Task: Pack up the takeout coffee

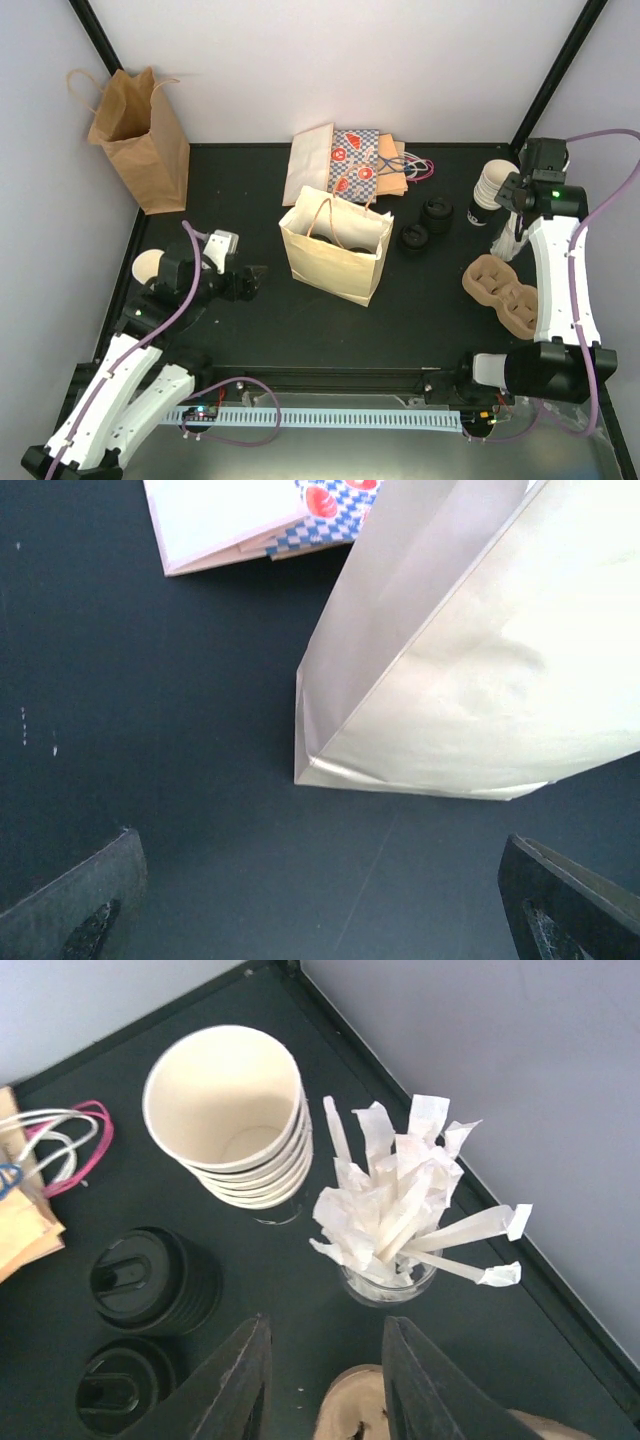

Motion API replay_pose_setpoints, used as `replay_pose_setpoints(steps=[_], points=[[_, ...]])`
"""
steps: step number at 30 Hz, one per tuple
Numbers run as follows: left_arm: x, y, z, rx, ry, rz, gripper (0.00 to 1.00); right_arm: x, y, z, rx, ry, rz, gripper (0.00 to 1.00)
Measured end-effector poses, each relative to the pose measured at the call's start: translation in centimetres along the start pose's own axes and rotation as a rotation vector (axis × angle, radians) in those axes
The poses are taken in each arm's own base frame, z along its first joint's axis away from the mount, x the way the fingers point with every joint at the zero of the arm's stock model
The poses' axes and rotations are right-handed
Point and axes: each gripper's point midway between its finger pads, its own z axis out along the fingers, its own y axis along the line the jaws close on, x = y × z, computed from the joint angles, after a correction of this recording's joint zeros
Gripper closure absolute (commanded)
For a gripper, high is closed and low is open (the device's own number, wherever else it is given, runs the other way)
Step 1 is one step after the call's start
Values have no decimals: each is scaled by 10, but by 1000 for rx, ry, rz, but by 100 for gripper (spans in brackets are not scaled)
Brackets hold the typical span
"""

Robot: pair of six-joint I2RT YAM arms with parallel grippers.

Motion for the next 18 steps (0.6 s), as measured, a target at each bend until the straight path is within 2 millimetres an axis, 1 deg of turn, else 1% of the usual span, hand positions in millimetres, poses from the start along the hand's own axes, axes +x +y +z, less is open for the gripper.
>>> replay_pose_setpoints(steps=[5,12,18], points=[[-8,-3,-3,15,-40,7,1,6,-8,17,44,53,-15,75],[-9,-4,-1,19,-38,7,1,15,-8,40,69,114,-28,75],[-10,-4,0,20,-39,7,1,17,-9,48,78,132,-32,75]])
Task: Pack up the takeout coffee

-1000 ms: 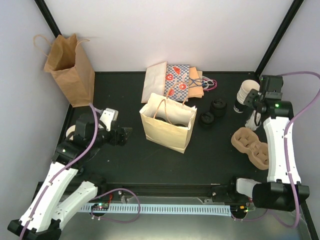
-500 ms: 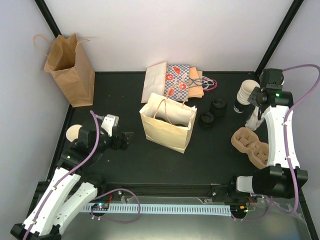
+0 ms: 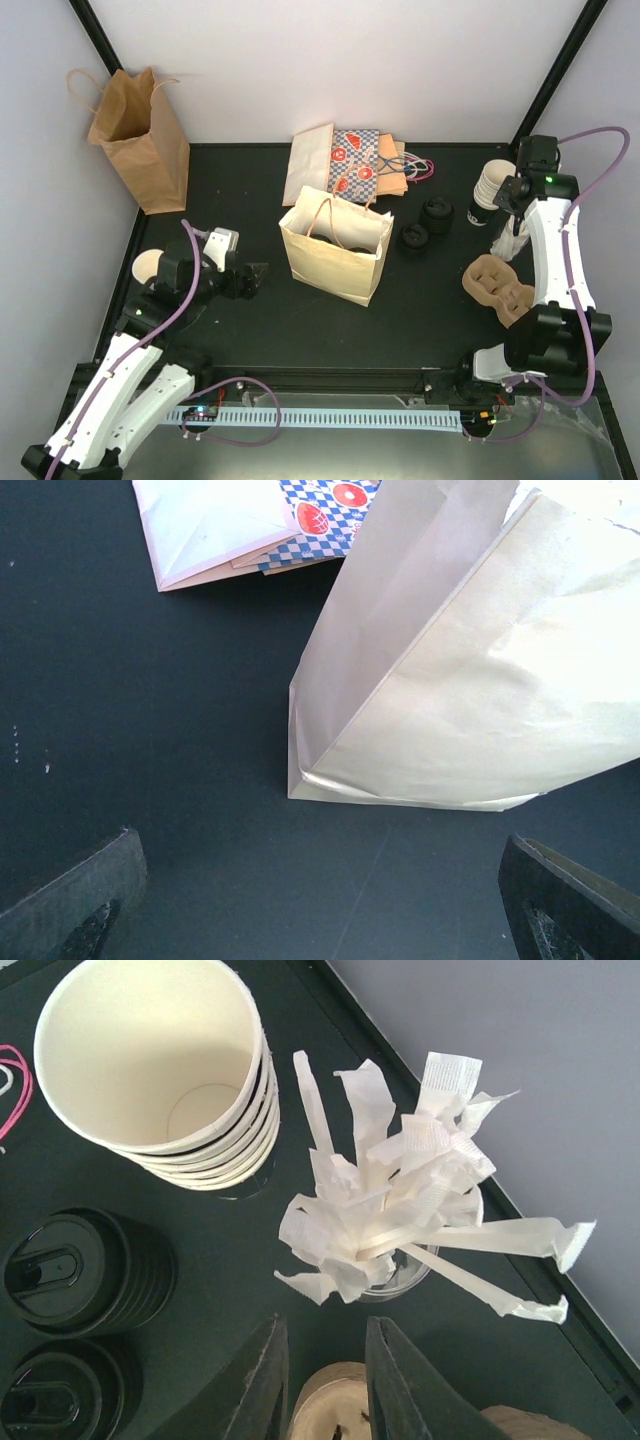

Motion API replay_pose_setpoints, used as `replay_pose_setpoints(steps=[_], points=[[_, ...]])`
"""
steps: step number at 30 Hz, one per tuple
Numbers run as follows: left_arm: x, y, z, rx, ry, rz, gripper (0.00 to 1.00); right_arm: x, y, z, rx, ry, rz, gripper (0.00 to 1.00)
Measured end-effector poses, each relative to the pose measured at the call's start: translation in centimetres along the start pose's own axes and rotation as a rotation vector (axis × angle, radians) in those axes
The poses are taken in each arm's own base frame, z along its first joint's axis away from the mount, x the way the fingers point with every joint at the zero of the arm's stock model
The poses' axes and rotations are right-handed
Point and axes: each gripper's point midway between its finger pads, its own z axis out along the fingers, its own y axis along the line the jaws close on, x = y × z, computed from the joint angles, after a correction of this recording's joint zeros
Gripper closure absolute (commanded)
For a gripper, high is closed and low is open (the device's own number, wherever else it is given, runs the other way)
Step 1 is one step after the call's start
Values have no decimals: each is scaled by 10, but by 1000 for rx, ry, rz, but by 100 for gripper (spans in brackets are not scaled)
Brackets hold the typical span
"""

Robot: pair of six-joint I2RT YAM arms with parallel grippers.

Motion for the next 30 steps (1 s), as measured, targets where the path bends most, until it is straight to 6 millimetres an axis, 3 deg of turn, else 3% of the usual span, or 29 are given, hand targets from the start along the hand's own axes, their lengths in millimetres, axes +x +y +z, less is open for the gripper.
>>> replay_pose_setpoints(steps=[8,30], points=[[1,1,2,-1,7,-2,1,-5,-11,11,38,15,20,72],[1,1,3,-2,13,-3,1,-17,-8,9,21,-31,54,72]])
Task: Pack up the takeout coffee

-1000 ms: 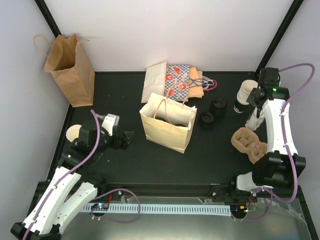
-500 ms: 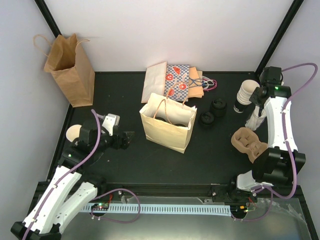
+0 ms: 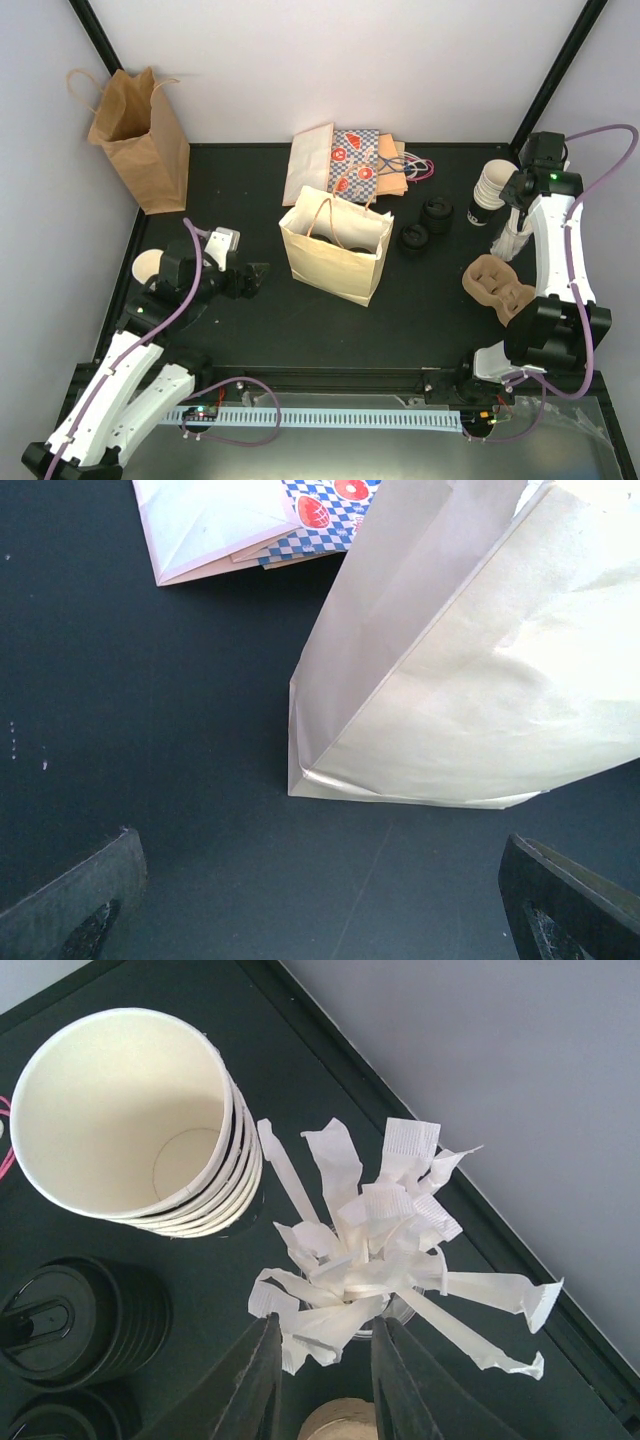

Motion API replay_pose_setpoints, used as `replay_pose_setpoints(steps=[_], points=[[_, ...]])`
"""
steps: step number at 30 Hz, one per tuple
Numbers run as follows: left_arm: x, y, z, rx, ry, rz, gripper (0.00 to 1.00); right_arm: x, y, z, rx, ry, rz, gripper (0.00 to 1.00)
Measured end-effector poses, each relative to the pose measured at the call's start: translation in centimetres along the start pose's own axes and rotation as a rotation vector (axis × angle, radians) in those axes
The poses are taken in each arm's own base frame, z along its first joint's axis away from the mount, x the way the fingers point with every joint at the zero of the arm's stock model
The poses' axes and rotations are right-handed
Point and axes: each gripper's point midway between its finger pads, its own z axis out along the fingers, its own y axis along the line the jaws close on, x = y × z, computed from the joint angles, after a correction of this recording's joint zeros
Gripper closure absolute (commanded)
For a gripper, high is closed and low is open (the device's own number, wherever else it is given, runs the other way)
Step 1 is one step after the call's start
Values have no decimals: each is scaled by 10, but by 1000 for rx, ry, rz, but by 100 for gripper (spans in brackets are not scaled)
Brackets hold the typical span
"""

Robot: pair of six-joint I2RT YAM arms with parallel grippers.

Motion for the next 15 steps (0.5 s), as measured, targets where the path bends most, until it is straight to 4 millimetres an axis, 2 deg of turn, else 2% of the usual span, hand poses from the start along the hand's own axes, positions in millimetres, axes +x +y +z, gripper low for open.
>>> replay_pose_setpoints(steps=[15], points=[[0,0,0,0,0,0,1,7,2,9,-4,20,-5,74]])
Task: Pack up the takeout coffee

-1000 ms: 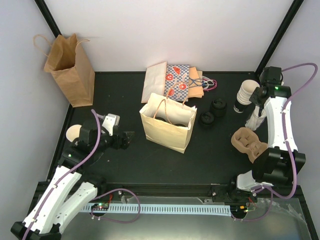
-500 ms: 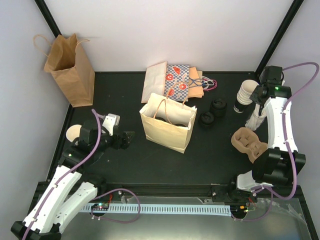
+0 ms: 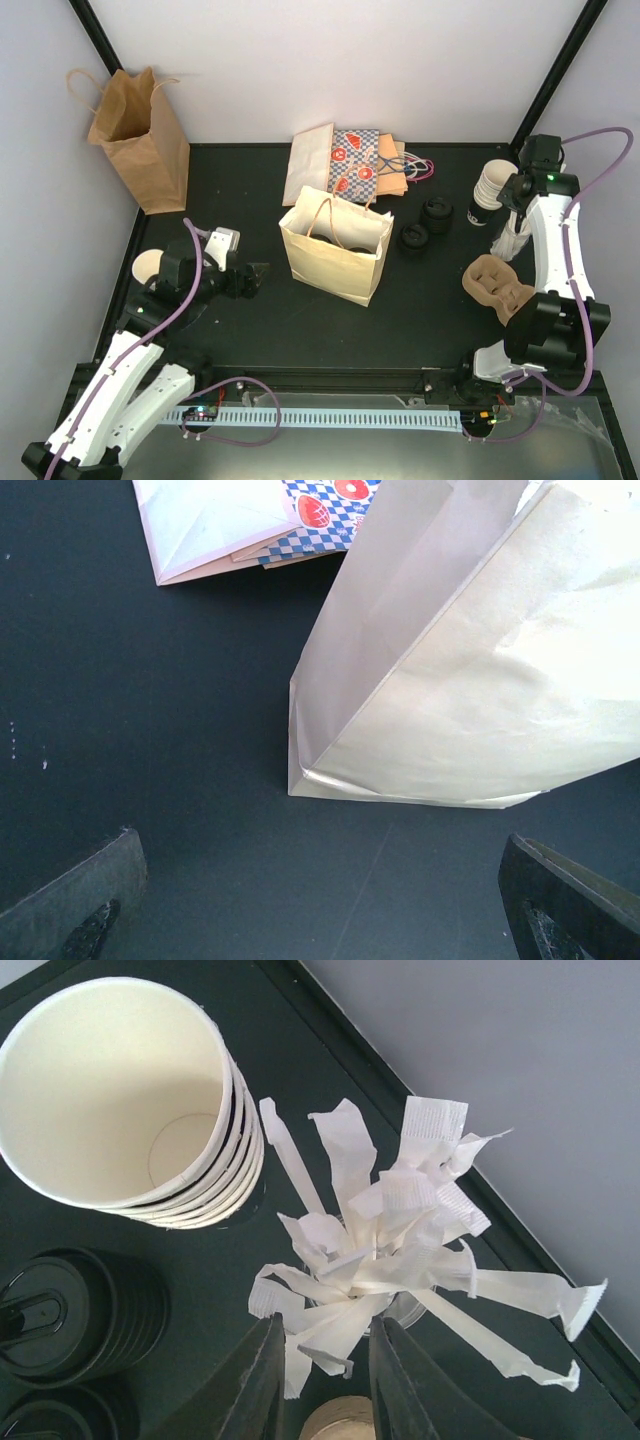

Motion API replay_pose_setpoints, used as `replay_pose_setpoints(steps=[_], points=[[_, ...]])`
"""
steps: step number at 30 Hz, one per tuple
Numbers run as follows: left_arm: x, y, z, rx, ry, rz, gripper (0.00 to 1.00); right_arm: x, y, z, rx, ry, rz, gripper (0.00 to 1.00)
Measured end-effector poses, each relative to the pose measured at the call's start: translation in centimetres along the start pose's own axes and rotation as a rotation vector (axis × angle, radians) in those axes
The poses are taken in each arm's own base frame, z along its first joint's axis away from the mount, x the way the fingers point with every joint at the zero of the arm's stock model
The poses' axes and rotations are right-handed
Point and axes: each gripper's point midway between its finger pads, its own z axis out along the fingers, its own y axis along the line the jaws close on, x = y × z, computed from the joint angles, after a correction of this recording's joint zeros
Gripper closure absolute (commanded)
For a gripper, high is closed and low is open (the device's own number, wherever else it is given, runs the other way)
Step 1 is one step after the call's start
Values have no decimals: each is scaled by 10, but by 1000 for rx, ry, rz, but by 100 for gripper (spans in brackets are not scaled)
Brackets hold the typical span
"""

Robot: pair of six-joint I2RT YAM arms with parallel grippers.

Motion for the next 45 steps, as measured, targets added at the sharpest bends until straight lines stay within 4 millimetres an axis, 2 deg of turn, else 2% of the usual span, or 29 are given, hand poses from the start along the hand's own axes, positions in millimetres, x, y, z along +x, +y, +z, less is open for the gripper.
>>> replay_pose_setpoints(steps=[3,5,8,14,22,27,36,45], points=[[0,0,0,0,0,0,1,2,1,2,-4,4,0,77],[0,0,0,0,0,0,1,2,2,4,-6,4,0,87],[0,0,0,0,0,0,1,3,2,4,-8,7,0,93],[0,0,0,0,0,0,1,3,3,4,-15,9,-2,98],[0,0,0,0,0,0,1,4,1,-2,-12,6,-13,99],[0,-1,0,9,2,0,1,-4,-4,-19,-12,-24,-12,99],[1,-2,0,14,4,0,1,-25,-10,-66,-45,-121,7,99],[1,-3,0,15,3,0,1,-31,-10,-91,-79,-142,-4,99]])
